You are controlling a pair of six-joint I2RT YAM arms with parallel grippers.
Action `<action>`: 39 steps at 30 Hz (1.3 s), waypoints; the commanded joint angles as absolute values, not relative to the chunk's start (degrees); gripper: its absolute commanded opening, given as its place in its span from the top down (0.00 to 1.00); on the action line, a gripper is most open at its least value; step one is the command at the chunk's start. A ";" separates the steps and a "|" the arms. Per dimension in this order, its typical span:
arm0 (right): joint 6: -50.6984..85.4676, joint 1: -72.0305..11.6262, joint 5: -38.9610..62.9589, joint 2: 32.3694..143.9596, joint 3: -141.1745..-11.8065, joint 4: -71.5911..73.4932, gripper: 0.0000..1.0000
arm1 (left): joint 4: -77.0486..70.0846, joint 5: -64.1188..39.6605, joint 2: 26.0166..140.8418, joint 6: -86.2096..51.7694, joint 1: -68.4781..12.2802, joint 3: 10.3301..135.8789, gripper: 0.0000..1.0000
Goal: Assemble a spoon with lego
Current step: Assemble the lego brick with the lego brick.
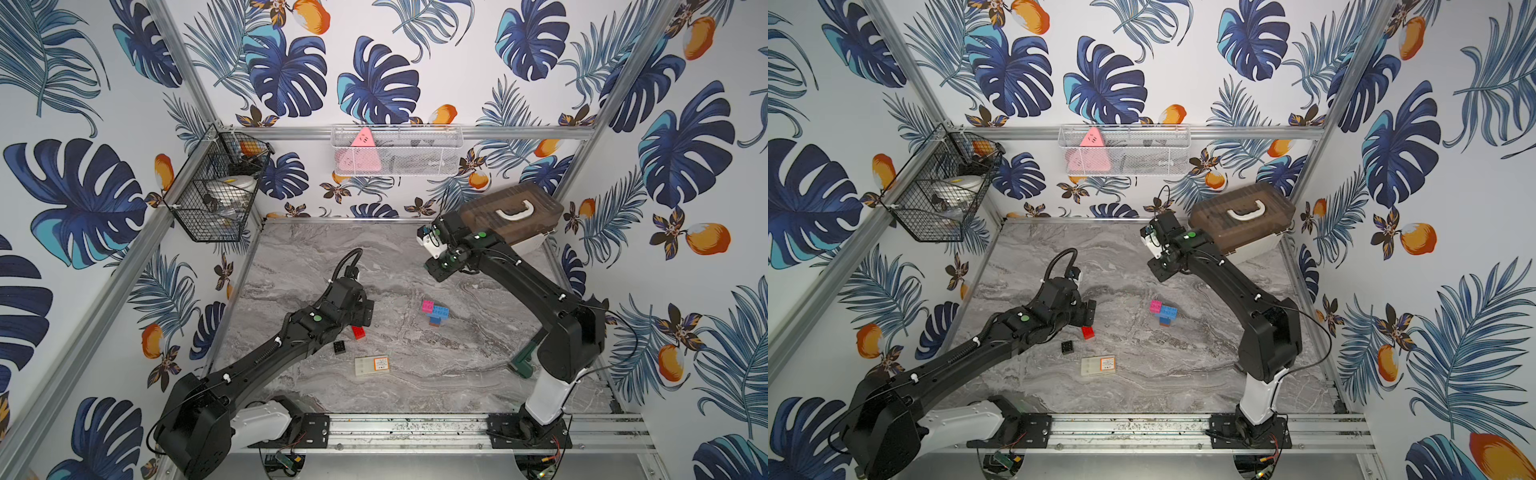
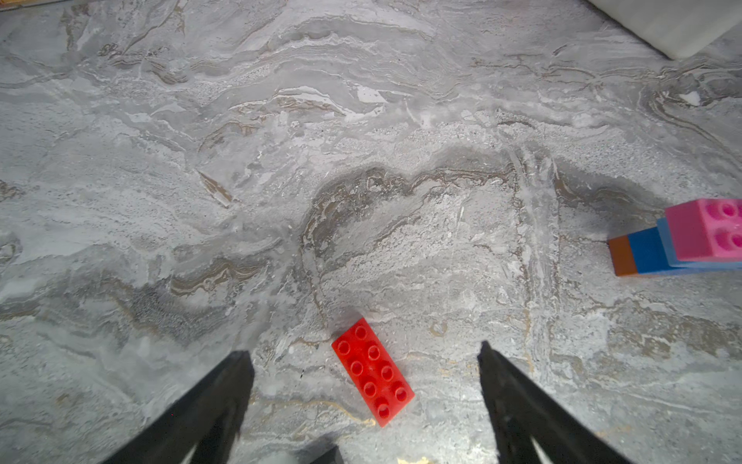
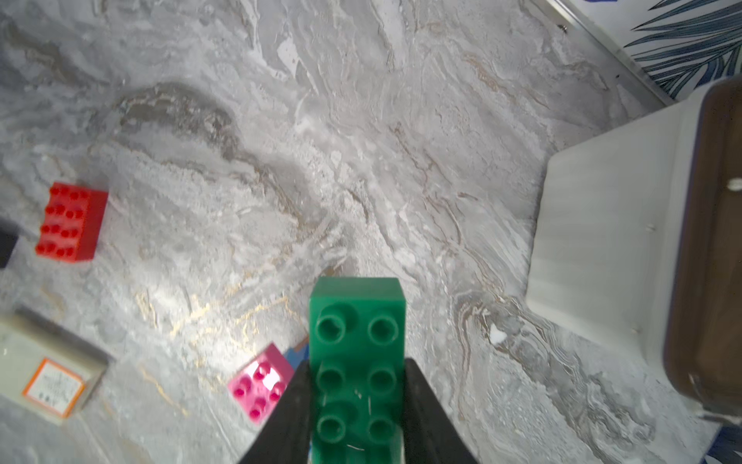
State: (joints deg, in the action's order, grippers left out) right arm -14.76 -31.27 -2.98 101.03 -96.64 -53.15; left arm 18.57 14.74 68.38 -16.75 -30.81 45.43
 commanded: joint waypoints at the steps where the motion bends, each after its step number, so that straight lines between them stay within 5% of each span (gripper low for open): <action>1: -22.32 -29.44 0.35 96.92 -93.11 -56.65 0.73 | 14.72 9.85 68.74 -16.68 -30.82 45.78 0.07; 16: -39.64 -28.68 3.34 86.81 -77.38 -56.68 0.73 | 6.89 0.97 73.77 -12.74 -36.54 45.93 0.07; 39: -47.94 -30.76 5.90 90.98 -75.17 -51.47 0.71 | 4.96 -1.19 74.81 -11.39 -36.56 44.25 0.07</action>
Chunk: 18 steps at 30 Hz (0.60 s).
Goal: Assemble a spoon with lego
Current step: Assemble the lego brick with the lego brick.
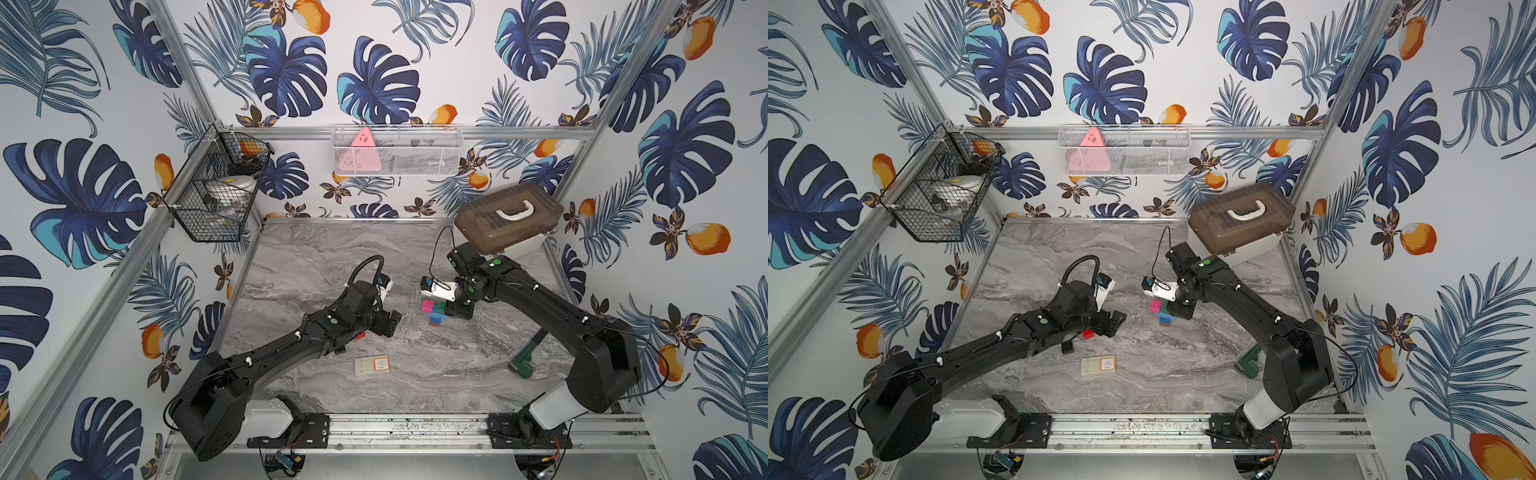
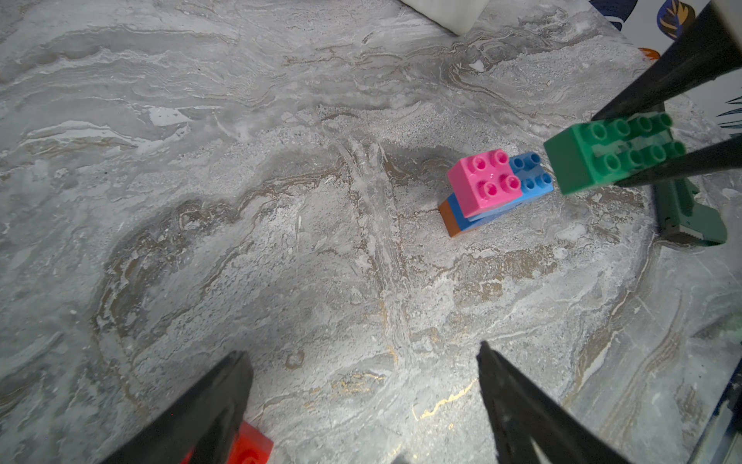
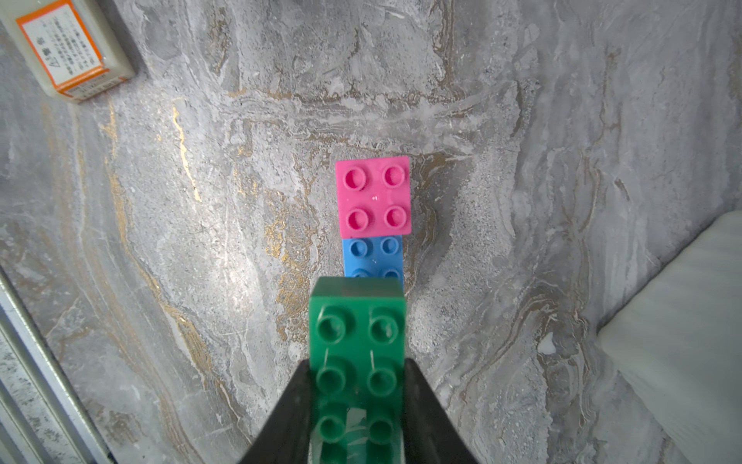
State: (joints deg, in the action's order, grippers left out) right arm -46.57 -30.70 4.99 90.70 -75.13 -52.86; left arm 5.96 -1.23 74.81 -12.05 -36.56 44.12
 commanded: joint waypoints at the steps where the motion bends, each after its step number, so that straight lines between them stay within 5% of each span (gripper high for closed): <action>1: -48.14 -30.63 6.07 90.83 -74.91 -51.12 0.71 | 5.05 -1.10 74.73 -11.27 -36.51 44.20 0.07; 18: -48.13 -29.92 6.68 92.41 -72.95 -48.09 0.71 | 5.46 -0.44 74.97 -10.81 -36.55 44.32 0.07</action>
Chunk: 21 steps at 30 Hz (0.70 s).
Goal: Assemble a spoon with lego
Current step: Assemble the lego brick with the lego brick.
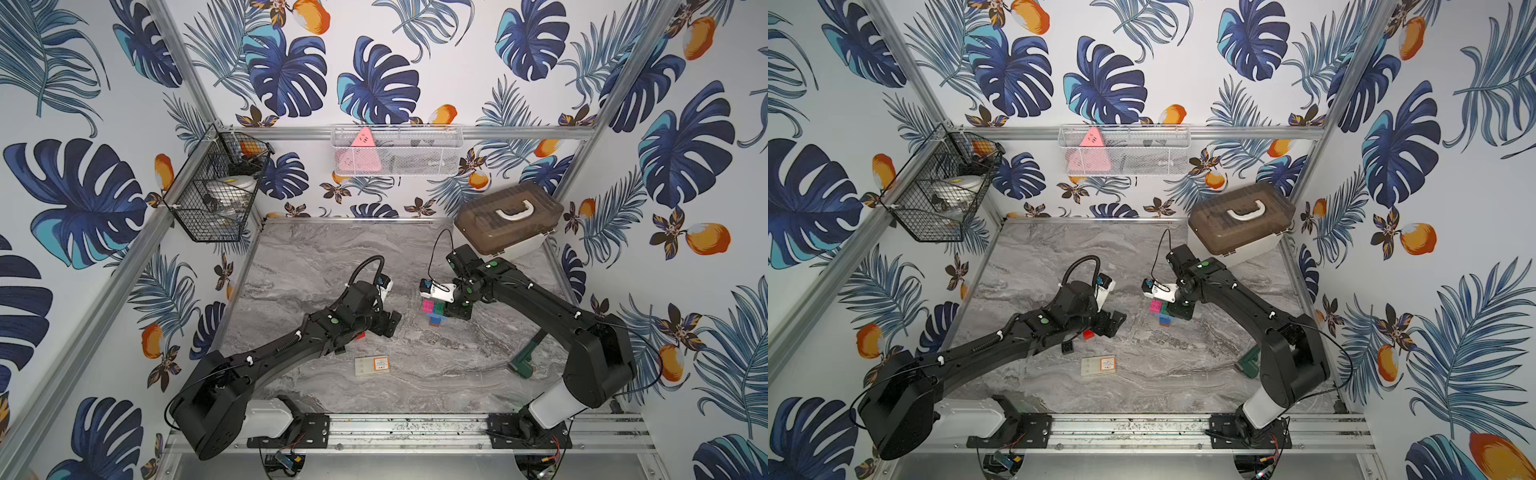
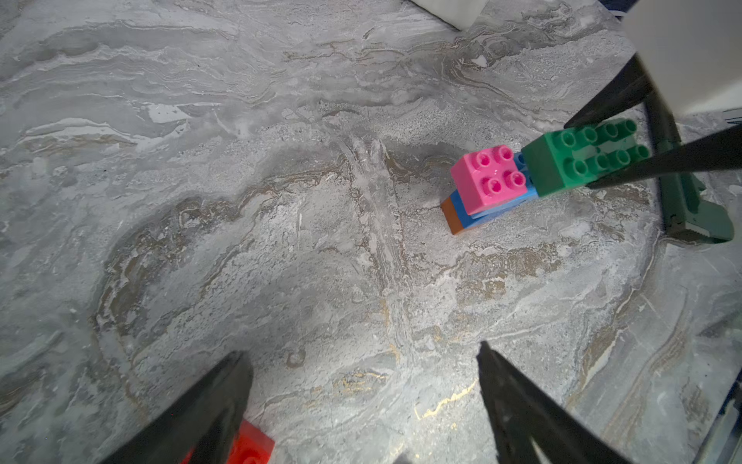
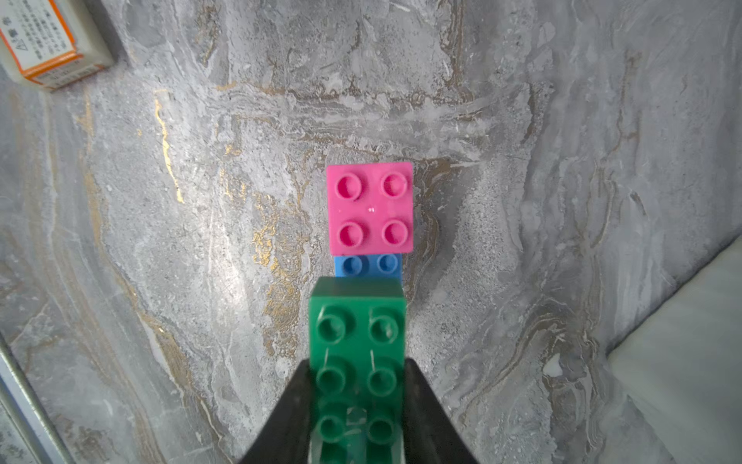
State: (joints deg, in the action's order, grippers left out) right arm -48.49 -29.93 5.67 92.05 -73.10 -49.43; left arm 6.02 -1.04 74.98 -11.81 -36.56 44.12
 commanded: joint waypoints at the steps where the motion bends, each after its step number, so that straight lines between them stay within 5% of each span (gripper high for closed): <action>1: -47.93 -29.90 6.72 92.55 -72.99 -47.99 0.71 | 5.53 -0.48 74.97 -10.81 -36.48 44.35 0.07; 21: -47.47 -29.87 6.15 93.70 -72.78 -46.76 0.71 | 6.07 0.17 74.44 -10.28 -36.50 44.08 0.07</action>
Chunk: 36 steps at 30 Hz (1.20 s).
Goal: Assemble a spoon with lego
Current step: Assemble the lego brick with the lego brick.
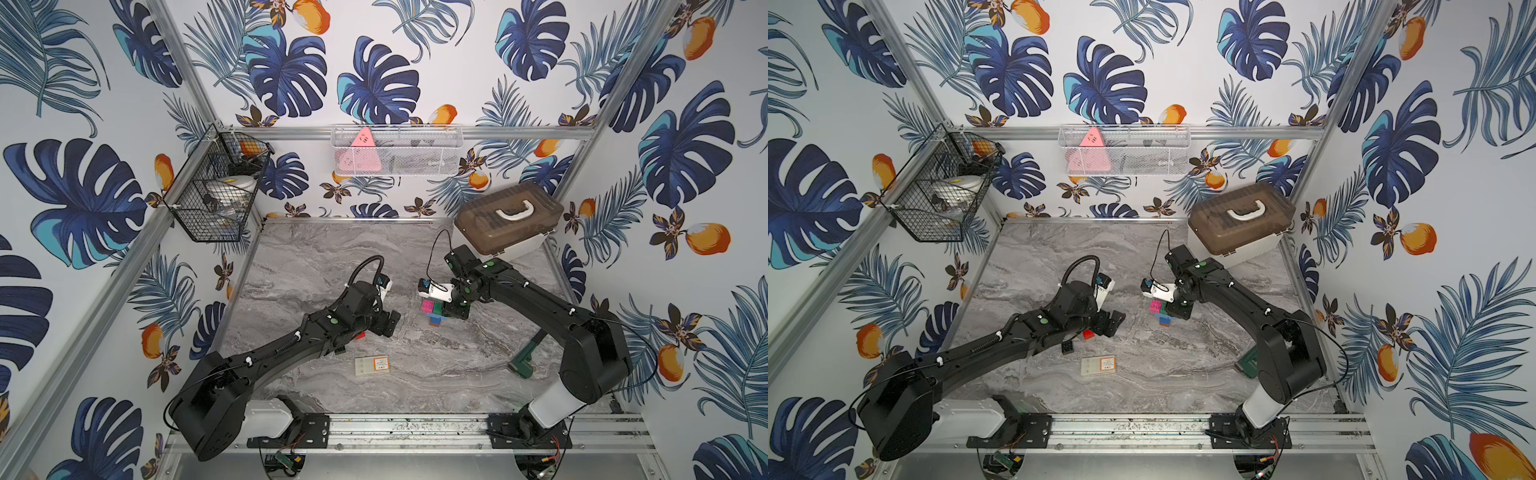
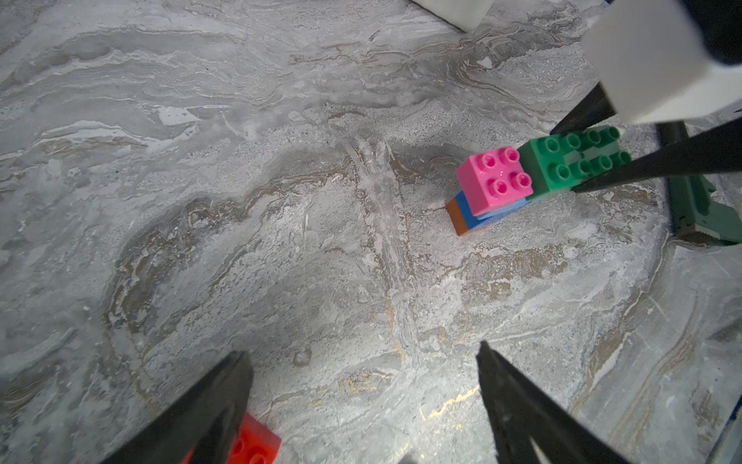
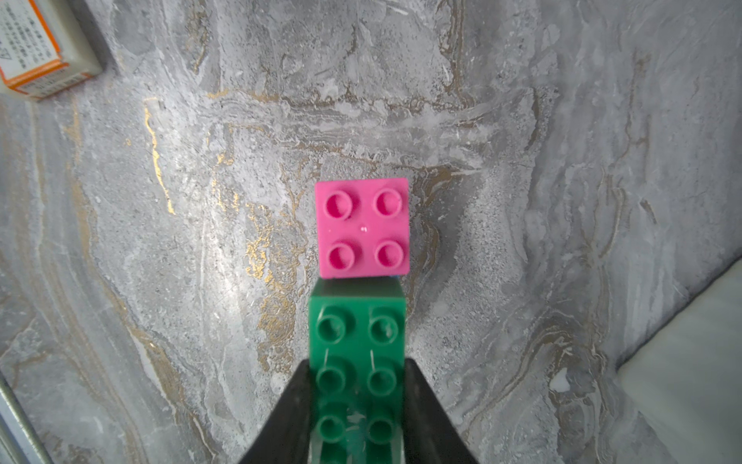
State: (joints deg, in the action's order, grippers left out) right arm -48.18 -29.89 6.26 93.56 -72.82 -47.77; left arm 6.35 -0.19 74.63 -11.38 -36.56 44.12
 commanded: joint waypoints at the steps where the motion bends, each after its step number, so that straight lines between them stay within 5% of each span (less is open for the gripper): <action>1: -47.51 -29.89 6.03 93.84 -72.77 -46.77 0.71 | 6.13 0.18 74.43 -10.22 -36.52 44.10 0.07; 36: -48.19 -30.49 3.87 97.82 -74.11 -49.15 0.67 | 7.21 1.76 73.83 -9.27 -36.49 43.77 0.07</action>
State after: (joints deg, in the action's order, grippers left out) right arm -48.07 -30.33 5.56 97.45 -74.50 -46.63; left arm 7.31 1.15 74.22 -10.33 -36.56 43.79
